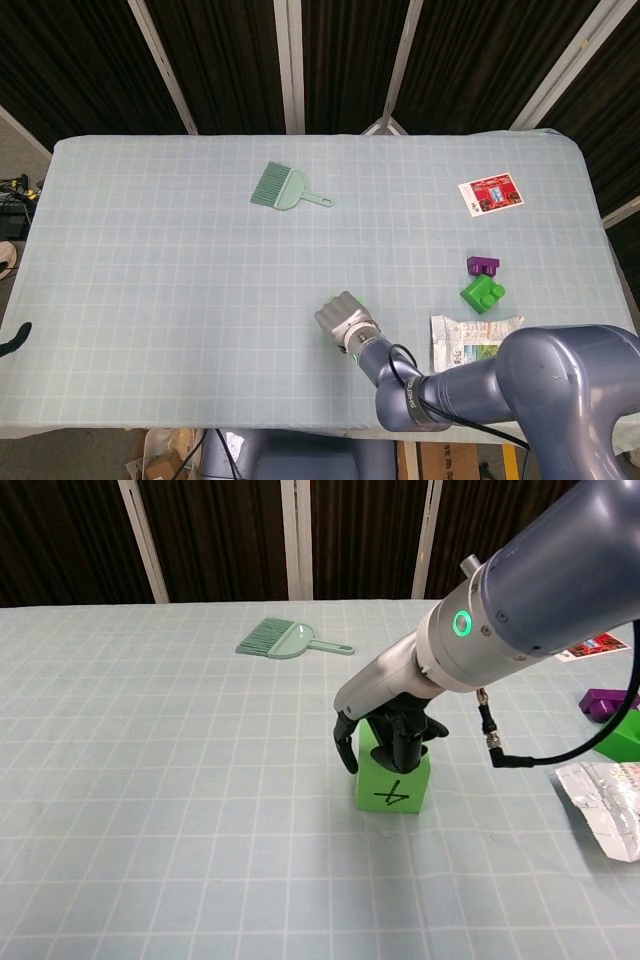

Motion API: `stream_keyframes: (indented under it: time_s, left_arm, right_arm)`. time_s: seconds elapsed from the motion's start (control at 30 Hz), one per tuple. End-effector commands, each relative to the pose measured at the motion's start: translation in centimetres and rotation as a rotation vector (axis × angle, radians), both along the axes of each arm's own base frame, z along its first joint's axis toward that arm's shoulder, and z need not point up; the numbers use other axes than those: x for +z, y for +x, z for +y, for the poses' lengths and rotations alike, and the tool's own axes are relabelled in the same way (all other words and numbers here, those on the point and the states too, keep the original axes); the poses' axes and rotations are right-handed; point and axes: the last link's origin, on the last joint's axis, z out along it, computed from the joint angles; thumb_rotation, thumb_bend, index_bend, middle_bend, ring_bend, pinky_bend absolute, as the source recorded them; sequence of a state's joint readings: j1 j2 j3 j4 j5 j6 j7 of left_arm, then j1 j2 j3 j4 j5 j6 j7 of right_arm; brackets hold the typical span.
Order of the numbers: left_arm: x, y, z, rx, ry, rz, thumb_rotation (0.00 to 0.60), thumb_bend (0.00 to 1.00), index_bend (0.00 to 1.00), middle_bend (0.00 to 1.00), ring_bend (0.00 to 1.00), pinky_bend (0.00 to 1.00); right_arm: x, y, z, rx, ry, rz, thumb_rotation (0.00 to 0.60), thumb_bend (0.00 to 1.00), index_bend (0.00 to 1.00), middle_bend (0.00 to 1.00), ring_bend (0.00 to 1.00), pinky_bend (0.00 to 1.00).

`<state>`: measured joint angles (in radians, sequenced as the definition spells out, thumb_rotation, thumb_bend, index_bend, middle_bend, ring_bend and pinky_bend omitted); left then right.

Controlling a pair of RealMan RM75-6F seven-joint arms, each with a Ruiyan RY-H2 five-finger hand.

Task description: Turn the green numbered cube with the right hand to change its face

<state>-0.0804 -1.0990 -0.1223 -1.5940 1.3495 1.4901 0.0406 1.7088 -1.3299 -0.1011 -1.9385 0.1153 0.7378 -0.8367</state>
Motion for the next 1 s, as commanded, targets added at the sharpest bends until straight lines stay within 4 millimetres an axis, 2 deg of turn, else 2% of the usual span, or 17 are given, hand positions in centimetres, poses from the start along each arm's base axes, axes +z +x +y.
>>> stream_keyframes:
  time_s: [0.03,0.4,0.53,0.63,0.7,0.73,0.8,0.83,0.9,1.0]
  left_arm:
    - [0.0,0.0,0.0,-0.002,0.001,-0.001,0.600,0.34,0.11,0.00,0.00,0.06]
    - [0.2,-0.1,0.0,0.004,0.008,-0.007,0.600,0.34,0.11,0.00,0.00,0.06]
    - [0.3,-0.1,0.0,0.003,0.010,-0.011,0.600,0.34,0.11,0.00,0.00,0.06]
    - [0.4,-0.2,0.0,0.001,0.013,-0.014,0.600,0.34,0.11,0.00,0.00,0.06]
    - [0.5,-0.2,0.0,0.000,0.015,-0.016,0.600,0.34,0.11,0.00,0.00,0.06]
    - [0.6,-0.3,0.0,0.001,0.016,-0.018,0.600,0.34,0.11,0.00,0.00,0.06]
    - [0.6,-0.3,0.0,0.000,0.017,-0.021,0.600,0.34,0.11,0.00,0.00,0.06]
    - [0.7,-0.3,0.1,0.000,0.017,-0.022,0.600,0.34,0.11,0.00,0.00,0.06]
    - [0.7,-0.3,0.1,-0.001,0.015,-0.024,0.600,0.34,0.11,0.00,0.00,0.06]
    - [0.6,-0.3,0.0,-0.003,0.012,-0.025,0.600,0.34,0.11,0.00,0.00,0.06]
  right_arm:
    - [-0.1,0.1,0.4,0.013,0.010,0.005,0.600,0.75,0.28,0.82,0.78,0.64]
    - [-0.3,0.5,1.4,0.044,0.024,0.006,0.600,0.75,0.28,0.82,0.78,0.64]
    - [0.2,1.2,1.6,0.046,0.021,-0.021,0.600,0.75,0.28,0.82,0.78,0.64]
    - [1.4,2.0,1.5,0.022,0.013,-0.069,0.600,0.75,0.28,0.82,0.76,0.64]
    - [2.9,2.5,1.0,-0.015,-0.013,-0.129,0.600,0.75,0.25,0.74,0.69,0.62]
    - [4.0,2.7,0.5,-0.034,-0.039,-0.167,0.600,0.72,0.22,0.66,0.62,0.58]
    - [6.1,2.7,-0.4,-0.053,-0.102,-0.231,0.600,0.62,0.17,0.49,0.49,0.45]
    - [7.3,2.5,-0.9,-0.060,-0.144,-0.268,0.600,0.58,0.16,0.44,0.45,0.41]
    - [10.0,1.6,-2.1,-0.076,-0.263,-0.349,0.600,0.46,0.13,0.30,0.33,0.32]
    - [13.3,-0.9,-3.3,-0.103,-0.445,-0.448,0.600,0.36,0.12,0.19,0.23,0.25]
